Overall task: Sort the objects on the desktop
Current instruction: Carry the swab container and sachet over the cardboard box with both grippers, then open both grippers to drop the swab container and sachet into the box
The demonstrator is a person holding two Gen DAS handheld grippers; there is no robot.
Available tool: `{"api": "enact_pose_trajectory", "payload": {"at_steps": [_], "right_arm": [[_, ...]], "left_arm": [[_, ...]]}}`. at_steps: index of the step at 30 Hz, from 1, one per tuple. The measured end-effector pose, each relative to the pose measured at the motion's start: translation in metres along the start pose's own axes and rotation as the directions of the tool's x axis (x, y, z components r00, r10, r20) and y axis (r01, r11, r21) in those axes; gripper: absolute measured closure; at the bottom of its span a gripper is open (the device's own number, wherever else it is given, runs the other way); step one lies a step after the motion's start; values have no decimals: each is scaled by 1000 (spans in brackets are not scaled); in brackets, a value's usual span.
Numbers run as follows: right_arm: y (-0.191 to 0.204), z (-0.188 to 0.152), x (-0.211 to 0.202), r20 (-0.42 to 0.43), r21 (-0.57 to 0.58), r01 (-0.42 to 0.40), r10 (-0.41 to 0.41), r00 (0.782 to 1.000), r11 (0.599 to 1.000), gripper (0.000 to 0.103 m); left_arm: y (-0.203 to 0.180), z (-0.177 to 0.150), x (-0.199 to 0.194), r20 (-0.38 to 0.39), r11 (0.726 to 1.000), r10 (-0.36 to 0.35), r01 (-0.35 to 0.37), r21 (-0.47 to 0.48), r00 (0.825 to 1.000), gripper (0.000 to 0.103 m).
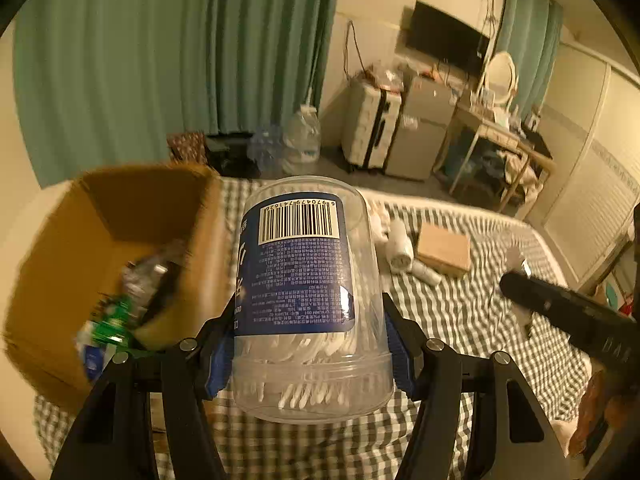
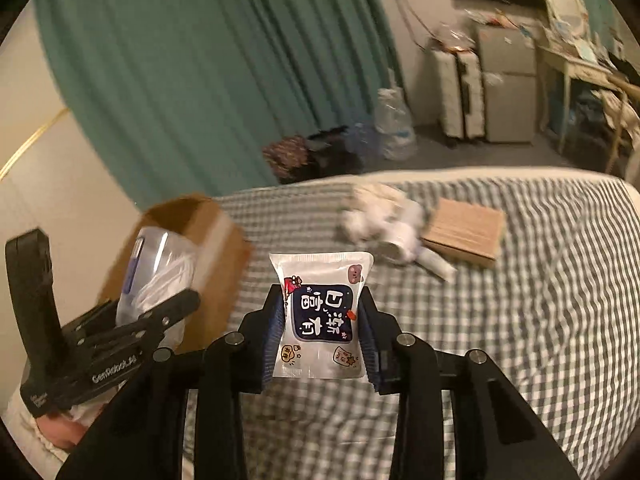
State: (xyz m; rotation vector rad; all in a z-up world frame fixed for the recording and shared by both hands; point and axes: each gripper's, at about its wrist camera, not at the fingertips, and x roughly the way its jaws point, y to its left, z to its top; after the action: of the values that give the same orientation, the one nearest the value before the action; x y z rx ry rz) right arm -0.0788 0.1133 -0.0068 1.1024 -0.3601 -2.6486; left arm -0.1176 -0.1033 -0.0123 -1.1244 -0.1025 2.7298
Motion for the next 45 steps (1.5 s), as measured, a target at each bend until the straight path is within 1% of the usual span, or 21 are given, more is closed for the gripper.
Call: {"api": "enact_pose_trajectory", "payload": {"at_steps": [3, 5, 9, 10, 12, 15, 17, 20, 23, 26, 27, 28, 29, 30, 31, 32, 34, 37, 39, 42, 45], "right_arm": [[39, 2, -8, 3, -64, -35, 35, 999, 997, 68], [65, 2, -6, -2, -102, -55, 55, 998, 993, 68], [110, 2, 9, -35, -144, -131, 127, 991, 981, 68], [123, 3, 16, -50, -148, -159, 153, 987, 976, 68], [141, 3, 28, -73, -159, -189, 179, 981, 969, 68], [166, 6, 52, -103, -173, -213, 197, 975, 962, 68], [177, 9, 69, -126, -155, -242, 224, 966, 958, 68], [191, 16, 99, -165, -122, -275, 254, 953, 954, 67], [203, 20, 125, -189, -115, -275, 251, 949, 954, 65], [205, 26, 148, -213, -72, -285, 265, 941, 956, 63], [205, 28, 152, -213, -62, -285, 266, 940, 956, 56], [209, 28, 151, -210, -59, -285, 267, 940, 957, 48], [211, 29, 154, -204, -57, -280, 263, 943, 958, 29], [212, 31, 155, -193, -54, -275, 260, 946, 960, 21], [212, 32, 155, -177, -46, -273, 261, 949, 961, 21], [211, 33, 154, -164, -37, -272, 263, 951, 962, 20], [206, 35, 155, -157, -12, -261, 256, 954, 965, 17], [193, 37, 146, -149, 11, -249, 248, 957, 968, 17], [184, 35, 135, -137, 6, -230, 229, 964, 973, 17], [159, 27, 110, -101, -42, -160, 155, 983, 986, 17], [131, 15, 85, -55, -98, -54, 49, 997, 994, 17]], "left_arm": [[31, 10, -30, 44, 999, 28, -27, -20, 999, 38], [48, 11, -43, 55, 998, 53, -52, -24, 997, 38], [102, 10, -61, 58, 990, 135, -132, -47, 989, 38], [112, 9, -61, 51, 988, 148, -146, -52, 988, 38], [138, 2, -59, 26, 981, 182, -180, -68, 983, 38], [168, -9, -49, -6, 972, 209, -208, -106, 978, 38], [188, -16, -35, -39, 966, 219, -222, -132, 975, 38], [201, -26, -17, -73, 963, 228, -236, -133, 971, 38], [203, -32, -5, -89, 967, 216, -226, -117, 972, 38], [200, -32, 0, -74, 976, 195, -201, -81, 978, 36], [198, -32, 1, -71, 980, 186, -191, -63, 980, 33], [196, -30, 2, -71, 982, 183, -186, -42, 981, 20], [194, -29, 1, -62, 981, 191, -193, -31, 980, 8], [193, -27, 0, -51, 980, 195, -197, -27, 979, 6], [191, -27, -3, -30, 980, 195, -196, -20, 980, 6], [190, -25, -2, -27, 981, 193, -193, -17, 981, 6], [189, -26, -3, -33, 980, 197, -197, -8, 980, 6], [188, -32, -8, -47, 980, 195, -196, -20, 980, 6], [186, -35, -12, -51, 981, 190, -192, -25, 980, 6], [171, -37, -17, -57, 982, 189, -190, -12, 980, 6], [146, -40, -25, -45, 985, 171, -172, -11, 984, 6]]}}
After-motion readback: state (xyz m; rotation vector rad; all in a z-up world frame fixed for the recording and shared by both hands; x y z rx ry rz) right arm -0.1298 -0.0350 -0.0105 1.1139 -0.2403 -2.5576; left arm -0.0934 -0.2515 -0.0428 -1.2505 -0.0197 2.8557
